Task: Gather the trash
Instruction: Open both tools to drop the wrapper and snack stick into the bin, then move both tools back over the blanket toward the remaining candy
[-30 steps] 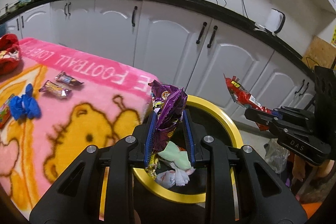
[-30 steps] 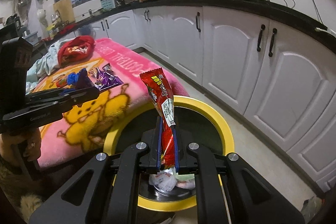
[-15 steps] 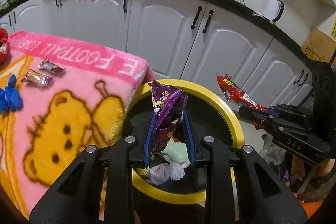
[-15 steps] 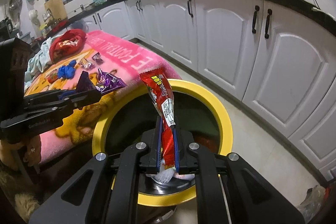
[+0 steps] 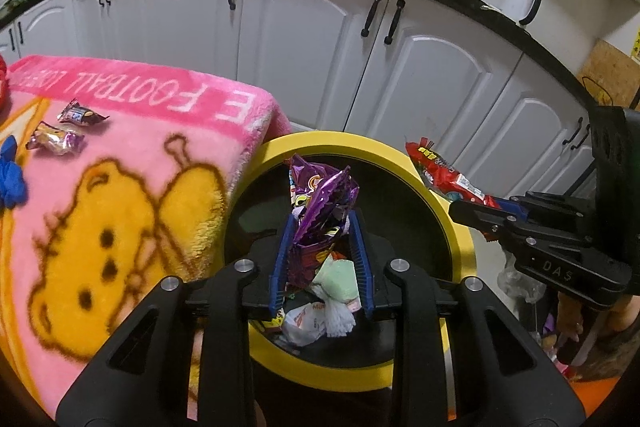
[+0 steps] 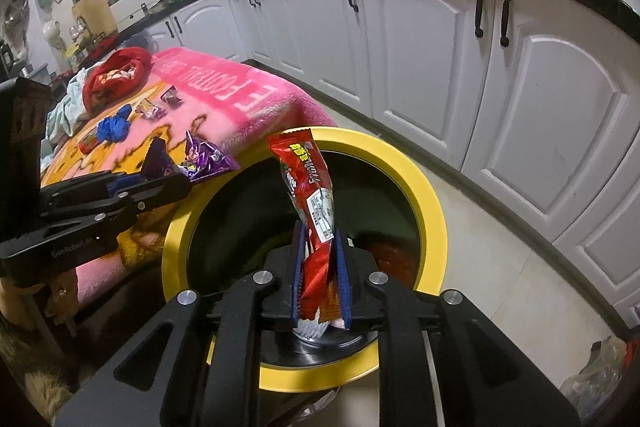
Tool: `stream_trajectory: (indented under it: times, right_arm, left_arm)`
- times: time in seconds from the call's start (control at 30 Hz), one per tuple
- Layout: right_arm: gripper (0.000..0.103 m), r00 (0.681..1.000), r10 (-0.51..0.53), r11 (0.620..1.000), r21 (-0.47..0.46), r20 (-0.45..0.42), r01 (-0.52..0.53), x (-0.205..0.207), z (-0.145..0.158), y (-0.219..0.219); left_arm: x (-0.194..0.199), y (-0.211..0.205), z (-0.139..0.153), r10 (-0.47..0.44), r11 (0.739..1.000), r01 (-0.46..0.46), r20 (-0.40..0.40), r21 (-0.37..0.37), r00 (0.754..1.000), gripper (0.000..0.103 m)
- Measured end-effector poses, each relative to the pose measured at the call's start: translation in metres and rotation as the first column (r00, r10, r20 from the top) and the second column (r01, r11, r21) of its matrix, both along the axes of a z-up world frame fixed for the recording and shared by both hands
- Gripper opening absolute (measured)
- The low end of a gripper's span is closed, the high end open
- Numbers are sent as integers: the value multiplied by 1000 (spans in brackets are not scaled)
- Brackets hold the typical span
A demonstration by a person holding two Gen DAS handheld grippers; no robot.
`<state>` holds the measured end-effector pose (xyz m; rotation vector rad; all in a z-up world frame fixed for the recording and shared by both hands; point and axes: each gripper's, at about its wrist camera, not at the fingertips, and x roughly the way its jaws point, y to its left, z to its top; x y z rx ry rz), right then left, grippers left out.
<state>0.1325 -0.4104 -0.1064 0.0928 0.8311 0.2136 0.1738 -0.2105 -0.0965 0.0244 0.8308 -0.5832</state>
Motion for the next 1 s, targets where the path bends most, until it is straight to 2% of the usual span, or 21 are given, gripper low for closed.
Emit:
stream_trajectory:
  times: [0.07,0.23,0.37,0.43,0.47,0.53,0.7,1.0]
  right_arm:
    - [19,1000,-5,1000,2,-3,5,0,-1,-1]
    - [29,1000,-31,999,12,-2,31,0,0,-7]
    - [38,999,-49,999,24,0,49,0,3,-11]
    - [42,998,-55,998,26,7,54,-1,6,-11]
    - [45,998,-55,998,29,11,55,-1,8,-11]
    - [50,998,-57,998,31,24,57,-3,13,-10]
    - [58,997,-45,999,29,56,44,-6,25,-2]
    - [59,994,-5,1000,15,105,3,-10,47,20]
  left_arm:
    - [1,0,-1,7,1000,-7,-1,7,1000,23]
    - [1,6,0,34,999,-34,5,9,999,49]
    - [1,16,5,69,998,-69,13,0,998,62]
    - [0,23,9,87,996,-87,22,-11,996,75]
    - [0,25,11,93,996,-92,25,-15,995,77]
    - [-1,31,16,112,994,-112,37,-21,993,91]
    - [-4,42,27,138,990,-136,63,-33,988,92]
    - [-11,70,43,205,978,-199,100,-62,974,92]
